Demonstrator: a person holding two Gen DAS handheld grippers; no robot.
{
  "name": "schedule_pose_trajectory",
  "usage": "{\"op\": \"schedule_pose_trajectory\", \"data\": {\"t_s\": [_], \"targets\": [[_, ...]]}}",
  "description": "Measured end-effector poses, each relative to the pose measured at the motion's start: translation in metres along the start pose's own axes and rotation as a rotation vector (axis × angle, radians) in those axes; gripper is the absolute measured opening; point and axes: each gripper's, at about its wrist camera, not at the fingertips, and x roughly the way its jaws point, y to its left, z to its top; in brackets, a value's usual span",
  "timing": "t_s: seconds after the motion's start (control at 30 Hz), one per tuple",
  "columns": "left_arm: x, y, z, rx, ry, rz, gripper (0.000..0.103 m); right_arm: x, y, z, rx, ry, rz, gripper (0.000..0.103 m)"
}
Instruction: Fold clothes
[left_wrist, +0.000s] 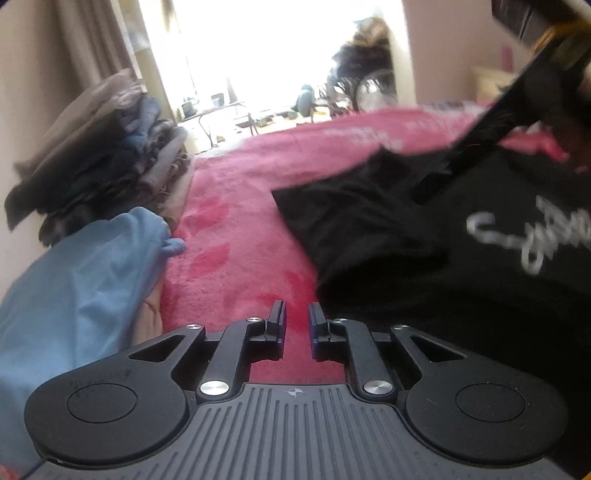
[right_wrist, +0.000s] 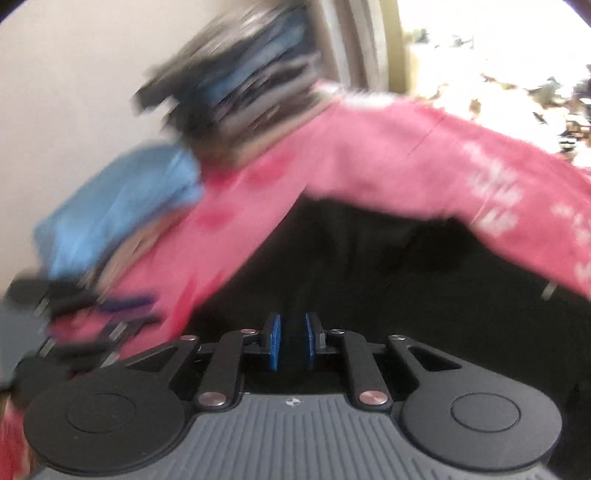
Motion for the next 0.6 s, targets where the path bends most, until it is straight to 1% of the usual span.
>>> {"op": "schedule_pose_trajectory", "data": {"t_s": [0.07,0.13,0.23,0.27,0.3,0.37,0.4,0.43,0.47,0.5,0.53,0.6], "targets": [[0.005,-0.004,0.001,-0.011,0.005,-0.015,0.013,0.013,-0.006,0.015,0.024,-0.041,-0.020,0.018],[0.012,-0.009,0.000,-0.013,0.016,-0.027,0.013,0.032,-0.013,0.026,0.063,-0.055,-0.025,0.018],[0.023,-0.017,0.000,-0.016,0.033,-0.046,0.014,0.067,-0.030,0.032,0.161,-0.045,-0.052,0.018],[0.026,-0.020,0.000,-0.017,0.038,-0.053,0.014,0.078,-0.036,0.032,0.181,-0.031,-0.083,0.017],[0.030,-0.023,0.000,-0.018,0.044,-0.059,0.014,0.087,-0.041,0.032,0.196,-0.023,-0.109,0.012],[0.037,-0.028,-0.001,-0.021,0.055,-0.072,0.014,0.092,-0.049,0.034,0.220,-0.053,-0.144,0.009],[0.040,-0.031,-0.001,-0.022,0.060,-0.078,0.014,0.091,-0.052,0.037,0.237,-0.073,-0.162,0.009],[0.041,-0.031,-0.002,-0.024,0.061,-0.083,0.014,0.089,-0.052,0.039,0.250,-0.090,-0.176,0.010],[0.040,-0.029,-0.003,-0.028,0.060,-0.086,0.014,0.084,-0.051,0.042,0.251,-0.106,-0.187,0.014],[0.040,-0.028,-0.004,-0.037,0.061,-0.091,0.014,0.078,-0.050,0.045,0.247,-0.120,-0.182,0.014],[0.039,-0.026,-0.004,-0.048,0.064,-0.095,0.014,0.073,-0.046,0.047,0.235,-0.124,-0.134,0.014],[0.039,-0.026,-0.004,-0.054,0.063,-0.098,0.014,0.072,-0.033,0.052,0.193,-0.077,-0.012,0.014]]}}
